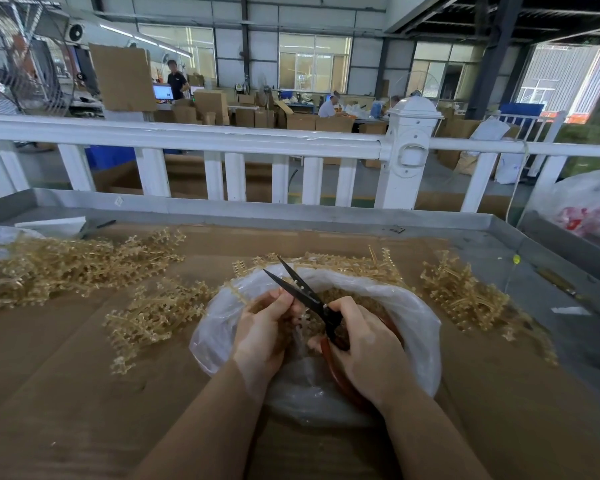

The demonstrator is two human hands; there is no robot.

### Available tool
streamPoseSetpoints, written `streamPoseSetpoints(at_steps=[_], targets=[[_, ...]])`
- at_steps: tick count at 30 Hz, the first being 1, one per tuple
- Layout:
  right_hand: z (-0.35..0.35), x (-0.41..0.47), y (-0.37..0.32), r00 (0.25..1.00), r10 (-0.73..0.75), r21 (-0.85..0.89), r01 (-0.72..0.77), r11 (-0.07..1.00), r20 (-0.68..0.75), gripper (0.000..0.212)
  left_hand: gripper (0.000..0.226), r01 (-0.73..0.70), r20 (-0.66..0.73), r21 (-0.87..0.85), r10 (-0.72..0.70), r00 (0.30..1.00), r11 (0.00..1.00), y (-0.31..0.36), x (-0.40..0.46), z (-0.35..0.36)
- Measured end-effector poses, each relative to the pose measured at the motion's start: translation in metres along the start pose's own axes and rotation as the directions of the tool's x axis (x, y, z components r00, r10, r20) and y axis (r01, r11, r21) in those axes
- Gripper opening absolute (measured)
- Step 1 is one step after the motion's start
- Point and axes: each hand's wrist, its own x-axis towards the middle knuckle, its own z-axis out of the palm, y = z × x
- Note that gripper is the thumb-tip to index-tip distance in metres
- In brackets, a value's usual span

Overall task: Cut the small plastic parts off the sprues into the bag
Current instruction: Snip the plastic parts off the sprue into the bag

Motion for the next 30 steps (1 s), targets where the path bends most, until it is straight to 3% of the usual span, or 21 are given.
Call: streamPoseSetpoints(at_steps=[5,16,23,30], targets=[[-0.0005,-0.0005,-0.0007,1.000,-0.006,0.005,0.006,1.000,-0.006,0.044,0.003,0.001,0.038,-0.016,-0.001,0.999,1.000,0.0012,-0.0013,0.0002],[0.0029,-0.0012,-0.0005,0.999,-0.017,0.008,0.017,1.000,-0.046,0.043,0.021,-0.070,-0.085,-0.074,0.064,0.994,0.995,-0.0037,0.0023,0.0006],[0.0012,-0.0011,-0.0004,1.000,-0.011,0.039,0.012,0.999,-0.026,0.046,0.014,-0.072,0.037,-0.099,0.076,0.996,0.992,-0.0026,0.0034,-0.0045],[0.0005,-0.0017,-0.0021,0.999,-0.008,0.010,0.008,1.000,-0.041,0.046,0.016,-0.074,-0.058,-0.072,0.070,0.996,0.995,-0.0037,0.0030,-0.0023]])
